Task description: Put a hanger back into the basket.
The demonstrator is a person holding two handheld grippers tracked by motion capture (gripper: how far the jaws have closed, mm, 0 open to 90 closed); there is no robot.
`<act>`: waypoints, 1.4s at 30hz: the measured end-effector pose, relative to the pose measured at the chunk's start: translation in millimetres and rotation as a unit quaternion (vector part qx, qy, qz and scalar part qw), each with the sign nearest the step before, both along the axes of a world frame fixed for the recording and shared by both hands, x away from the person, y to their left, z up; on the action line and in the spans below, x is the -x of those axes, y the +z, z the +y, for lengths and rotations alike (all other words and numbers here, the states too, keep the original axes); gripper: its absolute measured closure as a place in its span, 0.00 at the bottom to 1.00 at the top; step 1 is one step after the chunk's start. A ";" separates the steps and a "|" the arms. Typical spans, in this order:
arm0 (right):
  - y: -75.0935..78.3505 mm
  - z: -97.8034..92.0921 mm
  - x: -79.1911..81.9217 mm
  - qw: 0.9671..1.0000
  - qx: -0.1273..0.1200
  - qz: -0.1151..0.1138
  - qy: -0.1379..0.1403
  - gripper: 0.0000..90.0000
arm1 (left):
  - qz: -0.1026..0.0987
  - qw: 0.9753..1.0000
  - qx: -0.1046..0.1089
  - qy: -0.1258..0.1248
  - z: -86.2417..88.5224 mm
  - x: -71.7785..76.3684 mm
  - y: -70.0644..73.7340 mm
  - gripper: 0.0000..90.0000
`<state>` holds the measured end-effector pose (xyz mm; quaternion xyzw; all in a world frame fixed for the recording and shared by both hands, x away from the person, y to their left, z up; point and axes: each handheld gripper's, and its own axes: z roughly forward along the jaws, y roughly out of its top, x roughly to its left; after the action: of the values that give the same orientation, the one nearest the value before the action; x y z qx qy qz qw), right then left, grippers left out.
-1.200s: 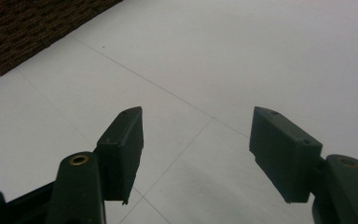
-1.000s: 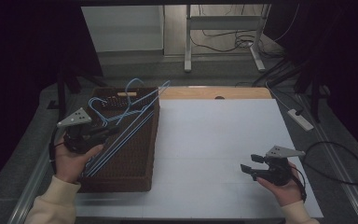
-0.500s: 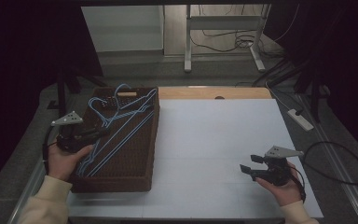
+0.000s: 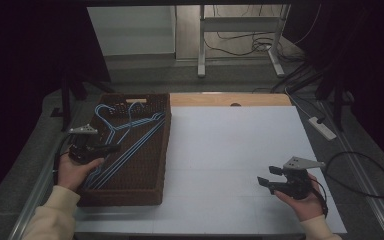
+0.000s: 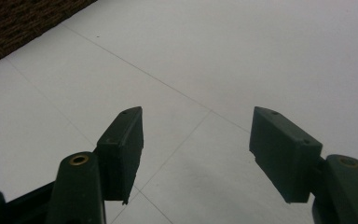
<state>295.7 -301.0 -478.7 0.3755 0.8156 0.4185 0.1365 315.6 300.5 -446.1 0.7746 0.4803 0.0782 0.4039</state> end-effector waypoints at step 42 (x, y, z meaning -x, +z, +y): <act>-1.5 -0.8 -0.1 1.000 0.006 0.004 -0.001 0.39 | -0.097 0.995 -0.017 0.029 -24.7 44.3 30.2 0.40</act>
<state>295.8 -301.8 -480.2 0.3772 0.8182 0.4121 0.1359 271.3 275.8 -415.8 0.7563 0.4594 0.1726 0.4327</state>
